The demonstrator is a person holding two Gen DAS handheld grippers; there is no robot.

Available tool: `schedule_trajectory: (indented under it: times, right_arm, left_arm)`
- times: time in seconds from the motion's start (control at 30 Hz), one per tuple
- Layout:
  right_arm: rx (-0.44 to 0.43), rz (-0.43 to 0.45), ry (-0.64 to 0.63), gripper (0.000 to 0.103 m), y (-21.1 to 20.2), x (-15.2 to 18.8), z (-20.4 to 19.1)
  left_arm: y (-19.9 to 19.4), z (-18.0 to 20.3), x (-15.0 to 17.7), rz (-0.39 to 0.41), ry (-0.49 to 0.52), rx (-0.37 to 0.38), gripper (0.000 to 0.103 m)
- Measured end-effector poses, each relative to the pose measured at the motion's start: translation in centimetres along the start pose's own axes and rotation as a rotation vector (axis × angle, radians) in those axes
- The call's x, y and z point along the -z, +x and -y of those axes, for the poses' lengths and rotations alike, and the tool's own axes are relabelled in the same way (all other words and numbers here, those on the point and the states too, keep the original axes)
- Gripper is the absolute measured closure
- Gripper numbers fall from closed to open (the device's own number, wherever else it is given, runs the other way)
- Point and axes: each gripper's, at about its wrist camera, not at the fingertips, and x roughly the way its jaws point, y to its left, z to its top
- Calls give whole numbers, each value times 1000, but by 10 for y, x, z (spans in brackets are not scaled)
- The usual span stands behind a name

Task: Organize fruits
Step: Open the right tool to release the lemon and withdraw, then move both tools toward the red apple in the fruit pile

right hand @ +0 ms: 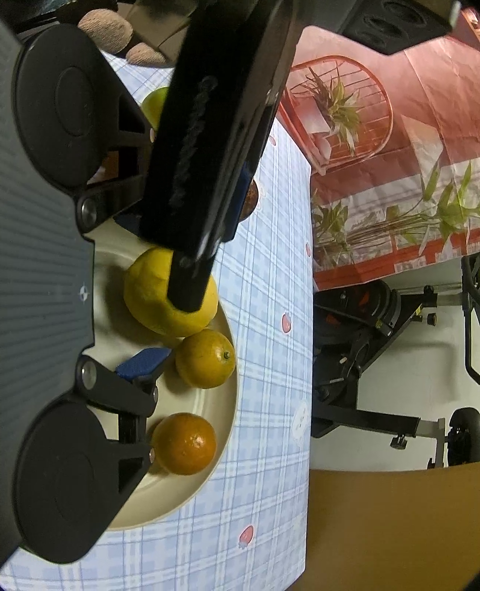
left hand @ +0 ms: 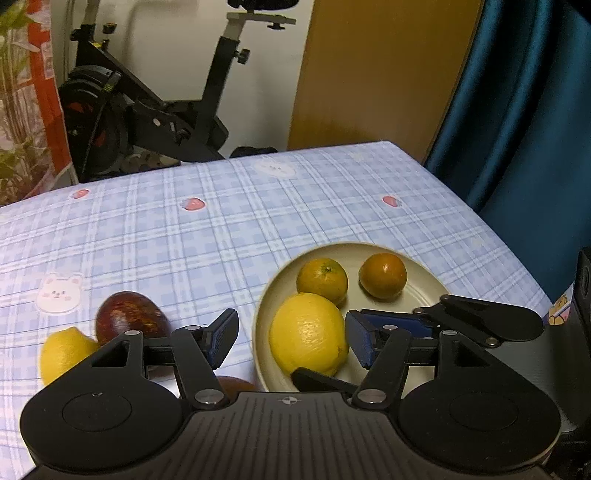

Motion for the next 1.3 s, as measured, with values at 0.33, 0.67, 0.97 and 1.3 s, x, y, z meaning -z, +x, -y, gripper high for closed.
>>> schedule_trajectory:
  times: [0.33,0.67,0.97,1.3]
  right_arm:
    - [24,33,19,33,-25,-2,-11]
    - [17,62,49,33,-49,1,-29]
    - [27,79,95,33,-62,7,-43]
    - [66,114,77,32,-73,16,-57]
  left_arm:
    - [-42,-11,7,58,-8,-59,36]
    - [-96,-26,22,142,-25,-139,36]
    - [-135,-40,40,214,-82,-178,36]
    - [-159,-66,70,246,-191,-203,36]
